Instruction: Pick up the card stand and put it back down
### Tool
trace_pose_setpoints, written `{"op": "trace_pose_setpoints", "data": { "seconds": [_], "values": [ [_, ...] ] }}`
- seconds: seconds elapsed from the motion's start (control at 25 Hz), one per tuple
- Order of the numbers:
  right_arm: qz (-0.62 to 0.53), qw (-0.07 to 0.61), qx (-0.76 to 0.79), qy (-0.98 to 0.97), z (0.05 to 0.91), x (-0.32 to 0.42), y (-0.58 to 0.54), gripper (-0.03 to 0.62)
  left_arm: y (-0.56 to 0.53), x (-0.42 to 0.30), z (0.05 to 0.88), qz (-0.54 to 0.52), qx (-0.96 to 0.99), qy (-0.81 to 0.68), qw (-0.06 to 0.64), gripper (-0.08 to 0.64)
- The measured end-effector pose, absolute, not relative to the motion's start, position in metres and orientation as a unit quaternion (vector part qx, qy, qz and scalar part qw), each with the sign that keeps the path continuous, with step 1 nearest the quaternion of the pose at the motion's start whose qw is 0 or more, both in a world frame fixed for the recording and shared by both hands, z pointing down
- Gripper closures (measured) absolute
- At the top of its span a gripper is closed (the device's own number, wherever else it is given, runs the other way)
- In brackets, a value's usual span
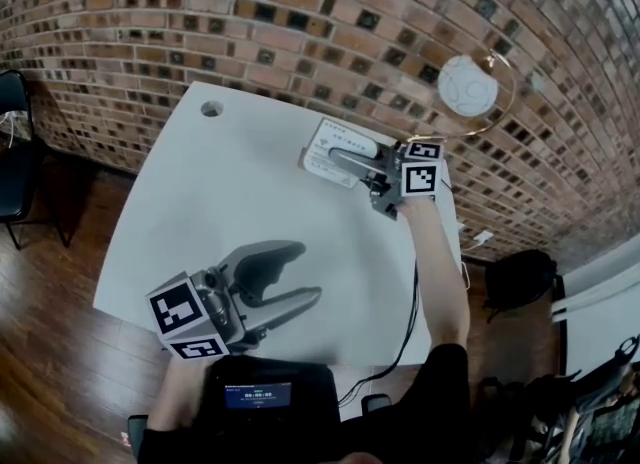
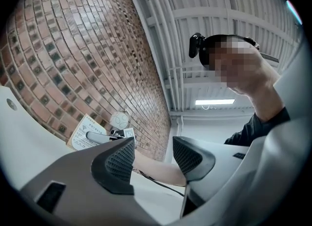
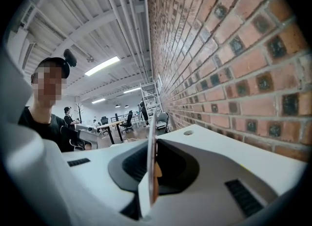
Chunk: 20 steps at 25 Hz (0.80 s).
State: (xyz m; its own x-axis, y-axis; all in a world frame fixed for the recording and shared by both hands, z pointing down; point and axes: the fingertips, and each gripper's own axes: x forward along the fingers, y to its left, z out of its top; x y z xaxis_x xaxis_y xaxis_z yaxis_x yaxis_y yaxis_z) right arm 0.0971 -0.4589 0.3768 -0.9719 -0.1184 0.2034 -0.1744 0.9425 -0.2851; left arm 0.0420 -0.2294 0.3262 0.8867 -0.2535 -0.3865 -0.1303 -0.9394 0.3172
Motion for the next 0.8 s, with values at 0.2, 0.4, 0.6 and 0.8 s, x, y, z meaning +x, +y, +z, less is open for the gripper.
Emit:
{"op": "trace_pose_setpoints", "data": {
  "seconds": [0.2,0.4,0.6,0.8],
  "values": [
    [0.161,0.099,0.078,-0.979,0.391,0.106,-0.499,0.566,-0.247,0.043,0.322,-0.215,0.961,-0.098,0.141,0.319],
    [0.159,0.102,0.078,-0.979,0.392,0.105,-0.534,0.566,-0.266,0.047,0.325,-0.209,0.962,-0.097,0.148,0.319],
    [0.152,0.109,0.064,-0.98,0.381,0.106,-0.56,0.566,-0.284,0.054,0.333,-0.206,0.96,-0.1,0.16,0.319],
    [0.145,0.119,0.051,-0.981,0.374,0.098,-0.578,0.565,-0.293,0.063,0.345,-0.192,0.961,-0.102,0.171,0.319]
  ]
}}
